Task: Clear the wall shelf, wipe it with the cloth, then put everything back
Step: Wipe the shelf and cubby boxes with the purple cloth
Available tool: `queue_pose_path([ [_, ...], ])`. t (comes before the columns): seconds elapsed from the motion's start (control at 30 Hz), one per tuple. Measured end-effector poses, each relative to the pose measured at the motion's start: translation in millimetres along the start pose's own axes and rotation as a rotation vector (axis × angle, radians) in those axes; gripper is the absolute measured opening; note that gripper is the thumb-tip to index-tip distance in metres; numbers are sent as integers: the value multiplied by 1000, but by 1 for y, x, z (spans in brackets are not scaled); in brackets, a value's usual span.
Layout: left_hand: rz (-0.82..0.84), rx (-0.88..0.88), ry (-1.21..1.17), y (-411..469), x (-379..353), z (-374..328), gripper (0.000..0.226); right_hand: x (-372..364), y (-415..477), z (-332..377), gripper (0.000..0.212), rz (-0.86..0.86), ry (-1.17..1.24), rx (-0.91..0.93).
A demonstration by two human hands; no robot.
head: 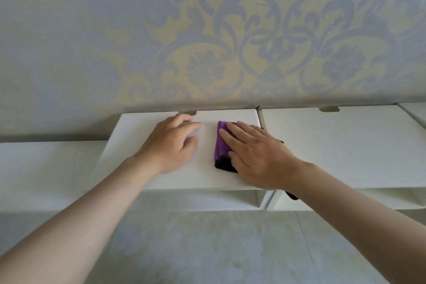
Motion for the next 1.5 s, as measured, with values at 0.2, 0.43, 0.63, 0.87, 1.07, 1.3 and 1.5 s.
queue_pose_path([
  [0.2,17,-77,-119,-1,9,14,55,-1,-32,58,58,10,-42,55],
  [0.43,-26,-56,5,-21,50,105,70,-3,80,4,57,109,-57,-308],
  [0.63,-90,-50,-93,-27,50,120,59,-14,34,135,55,6,-25,45],
  [0.87,-118,18,-248,-36,48,125,45,2,79,45,51,56,-38,-309],
  [1.07,-232,67,-272,-29,47,134,31,-24,90,158,70,35,-13,-75],
  [1.3,-277,359,-481,-37,40,156,33,-13,104,56,63,7,0,-482],
  [1.5,-344,461,-775,-41,37,171,38,-33,159,180,83,33,14,-226],
])
Point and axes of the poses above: each hand's wrist, its own y-axis towards the middle knuckle, its own x-axis out of the back of the hand, z = x × y, the point moved 6 cm from there along y, towards the middle knuckle, and after that the axes turned 2 degrees about -y, right-handed, at the moved point
